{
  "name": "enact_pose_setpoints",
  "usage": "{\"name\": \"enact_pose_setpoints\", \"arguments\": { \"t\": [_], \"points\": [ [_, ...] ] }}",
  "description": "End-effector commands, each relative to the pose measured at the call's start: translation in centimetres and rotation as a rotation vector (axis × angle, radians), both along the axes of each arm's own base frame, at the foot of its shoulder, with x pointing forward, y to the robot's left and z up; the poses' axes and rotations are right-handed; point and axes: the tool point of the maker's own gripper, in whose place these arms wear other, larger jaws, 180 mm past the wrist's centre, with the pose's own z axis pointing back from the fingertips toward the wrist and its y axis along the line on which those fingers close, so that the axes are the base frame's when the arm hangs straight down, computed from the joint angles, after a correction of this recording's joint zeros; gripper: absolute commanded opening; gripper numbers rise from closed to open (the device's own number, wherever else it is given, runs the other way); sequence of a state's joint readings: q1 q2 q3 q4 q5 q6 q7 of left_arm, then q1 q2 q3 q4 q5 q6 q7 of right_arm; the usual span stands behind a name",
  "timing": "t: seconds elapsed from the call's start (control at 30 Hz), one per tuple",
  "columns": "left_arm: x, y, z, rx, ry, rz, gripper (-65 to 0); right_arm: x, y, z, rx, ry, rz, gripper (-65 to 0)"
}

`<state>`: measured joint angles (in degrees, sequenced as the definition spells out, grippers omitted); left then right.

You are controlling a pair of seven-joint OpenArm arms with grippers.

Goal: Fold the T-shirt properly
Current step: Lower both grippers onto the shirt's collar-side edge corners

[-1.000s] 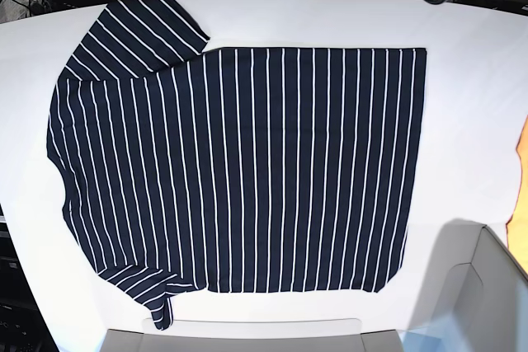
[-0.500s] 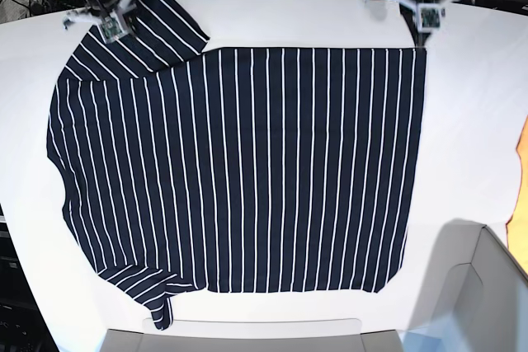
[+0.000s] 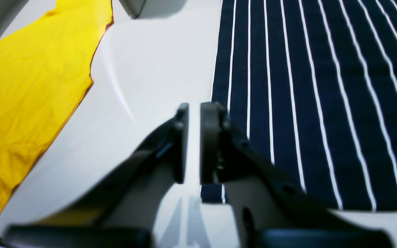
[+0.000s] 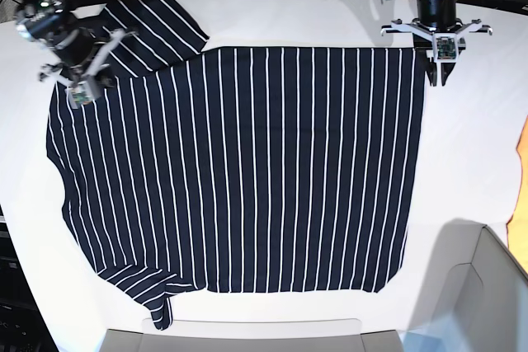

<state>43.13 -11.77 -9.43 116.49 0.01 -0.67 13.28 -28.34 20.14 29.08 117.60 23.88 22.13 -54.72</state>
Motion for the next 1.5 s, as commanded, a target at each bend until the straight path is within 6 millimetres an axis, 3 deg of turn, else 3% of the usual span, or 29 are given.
{"name": "enact_pose_setpoints", "arguments": {
  "t": [0.0, 0.2, 0.3, 0.47, 0.57, 0.67, 0.8, 0.93, 1.03, 1.27, 1.37, 1.47],
  "points": [
    [0.3, -0.1, 0.9, 0.01, -0.032, -0.011, -53.3, 0.4, -0.6, 1.0, -0.008, -0.038, -0.001, -59.0],
    [0.3, -0.2, 1.0, 0.015, -0.031, -0.021, -53.0, -1.6, -4.4, 1.0, -0.056, -0.007, -0.101, -56.1],
    [0.8, 0.0, 1.3, 0.029, -0.039, -0.038, -53.1, -3.5, -6.0, -0.5, 0.024, 0.03, -0.223, -56.1],
    [0.6, 0.0, 1.2, 0.03, -0.033, -0.038, -53.1, -7.4, -9.9, -4.1, 0.335, 0.071, -0.531, -56.1],
    [0.7, 0.1, 1.2, 0.032, -0.033, -0.04, -53.1, -9.4, -10.5, -6.5, 0.426, 0.127, -0.616, -56.1],
    [0.8, 0.2, 1.3, 0.045, -0.032, -0.054, -53.1, -9.9, -9.9, -7.7, 0.457, 0.15, -0.599, -56.1],
    [1.0, -1.6, 0.8, 0.013, -0.025, -0.094, -53.1, -8.9, -9.7, -8.5, 0.495, 0.142, -0.597, -56.1],
    [0.9, -1.8, 0.7, 0.007, -0.021, -0.098, -53.1, -9.4, -9.8, -9.9, 0.51, 0.177, -0.627, -56.2],
    [0.9, -1.6, 0.8, 0.009, -0.023, -0.094, -53.1, -9.9, -8.0, -11.2, 0.533, 0.232, -0.597, -56.2],
    [0.7, -1.2, -0.6, -0.007, 0.058, -0.056, -52.8, -10.0, -0.8, -13.4, 0.66, 0.314, -0.522, -56.2],
    [0.9, -1.1, -0.9, -0.042, 0.076, -0.025, -52.8, -10.5, 0.4, -13.8, 0.684, 0.331, -0.522, -56.2],
    [0.9, -1.6, -1.3, -0.154, 0.08, 0.002, -52.8, -10.8, 0.2, -13.7, 0.681, 0.333, -0.525, -56.2]
  ]
}}
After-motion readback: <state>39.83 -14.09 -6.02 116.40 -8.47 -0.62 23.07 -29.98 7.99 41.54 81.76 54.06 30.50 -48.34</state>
